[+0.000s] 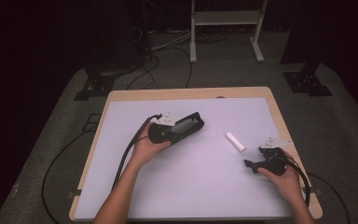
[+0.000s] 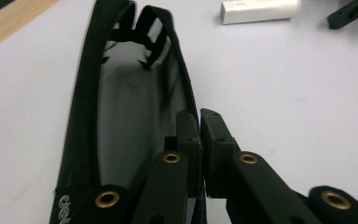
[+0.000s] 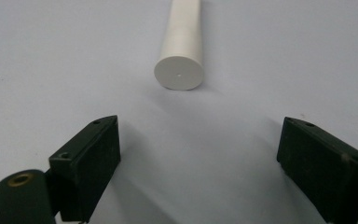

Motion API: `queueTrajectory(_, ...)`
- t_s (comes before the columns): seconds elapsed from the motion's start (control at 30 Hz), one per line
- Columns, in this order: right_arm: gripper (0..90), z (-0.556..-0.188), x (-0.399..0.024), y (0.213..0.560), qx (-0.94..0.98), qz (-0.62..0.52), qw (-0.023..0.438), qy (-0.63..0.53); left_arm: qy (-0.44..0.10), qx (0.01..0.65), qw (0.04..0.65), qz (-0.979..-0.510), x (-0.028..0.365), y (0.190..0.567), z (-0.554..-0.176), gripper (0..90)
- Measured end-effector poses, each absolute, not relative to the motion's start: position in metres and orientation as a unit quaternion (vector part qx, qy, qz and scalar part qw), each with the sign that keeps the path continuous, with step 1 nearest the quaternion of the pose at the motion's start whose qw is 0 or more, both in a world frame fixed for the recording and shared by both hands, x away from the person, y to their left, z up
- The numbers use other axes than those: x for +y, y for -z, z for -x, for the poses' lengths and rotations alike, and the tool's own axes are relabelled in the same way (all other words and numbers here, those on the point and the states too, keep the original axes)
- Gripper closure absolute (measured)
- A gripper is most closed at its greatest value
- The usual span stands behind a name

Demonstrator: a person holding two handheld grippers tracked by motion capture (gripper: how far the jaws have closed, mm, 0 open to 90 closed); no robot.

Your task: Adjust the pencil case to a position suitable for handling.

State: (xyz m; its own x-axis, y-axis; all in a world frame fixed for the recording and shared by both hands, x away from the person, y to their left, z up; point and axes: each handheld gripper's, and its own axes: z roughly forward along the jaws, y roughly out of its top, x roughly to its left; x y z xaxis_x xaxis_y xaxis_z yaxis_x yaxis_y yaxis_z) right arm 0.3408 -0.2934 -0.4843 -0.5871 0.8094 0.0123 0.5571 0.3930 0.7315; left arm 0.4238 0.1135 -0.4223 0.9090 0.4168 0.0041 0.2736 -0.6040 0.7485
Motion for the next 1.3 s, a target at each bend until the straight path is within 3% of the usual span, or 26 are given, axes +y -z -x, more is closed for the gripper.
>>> queueTrajectory(1.3, 12.3, -0.341, -0.293, 0.484, 0.816, -0.419, 0.176, -0.358, -0.019, 0.179, 0.420, -0.889, 0.126, 0.405, -0.375, 88.5)
